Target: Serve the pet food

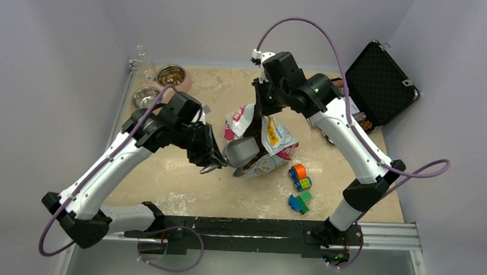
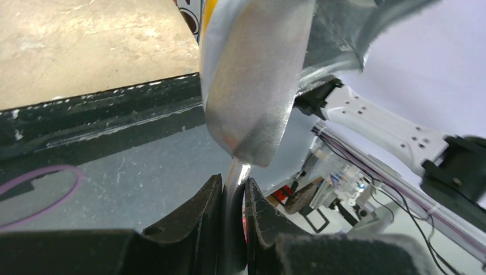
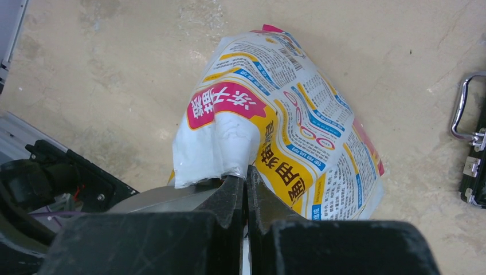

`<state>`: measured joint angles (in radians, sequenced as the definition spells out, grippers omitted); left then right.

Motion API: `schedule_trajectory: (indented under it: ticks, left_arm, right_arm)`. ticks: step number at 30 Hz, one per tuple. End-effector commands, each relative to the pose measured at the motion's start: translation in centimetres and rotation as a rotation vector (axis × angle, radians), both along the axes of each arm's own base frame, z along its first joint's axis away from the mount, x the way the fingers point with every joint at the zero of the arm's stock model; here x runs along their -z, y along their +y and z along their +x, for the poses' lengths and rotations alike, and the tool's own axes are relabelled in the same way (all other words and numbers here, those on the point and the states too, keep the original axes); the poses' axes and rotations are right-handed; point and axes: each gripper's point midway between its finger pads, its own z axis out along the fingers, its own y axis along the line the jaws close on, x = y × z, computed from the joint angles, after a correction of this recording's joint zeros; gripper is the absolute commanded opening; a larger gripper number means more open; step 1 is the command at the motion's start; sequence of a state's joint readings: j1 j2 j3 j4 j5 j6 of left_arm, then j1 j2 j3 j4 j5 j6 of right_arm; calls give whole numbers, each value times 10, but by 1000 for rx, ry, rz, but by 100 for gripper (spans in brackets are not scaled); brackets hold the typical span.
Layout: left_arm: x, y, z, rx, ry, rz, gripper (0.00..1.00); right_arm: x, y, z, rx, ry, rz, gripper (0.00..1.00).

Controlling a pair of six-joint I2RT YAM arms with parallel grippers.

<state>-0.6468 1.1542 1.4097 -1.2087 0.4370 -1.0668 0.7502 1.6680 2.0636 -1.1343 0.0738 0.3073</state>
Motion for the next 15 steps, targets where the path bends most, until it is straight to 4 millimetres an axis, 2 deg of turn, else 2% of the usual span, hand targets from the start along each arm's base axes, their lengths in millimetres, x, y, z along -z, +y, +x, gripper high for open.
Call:
schedule_trajectory:
  ticks: [1,3,4,7,9,15]
  left_arm:
    - [4,-1,4,-24,8,190,0]
    - [12,0,3,-7,18,321,0]
    - [18,6,4,-26,33,406,0]
    - [29,47,16,-158,-12,618,0]
    - [31,59,16,-211,-27,633,0]
    - [55,30,-13,-106,121,463,0]
  right_arm:
    - [-97,29,4,11,-244,292,0]
    - [-98,32,1,15,-247,303,0]
    - [-100,34,-2,9,-251,312,0]
    - [-104,40,-9,-15,-269,322,0]
    - [-101,39,-12,-21,-267,316,0]
    - [-91,35,-16,-28,-274,310,0]
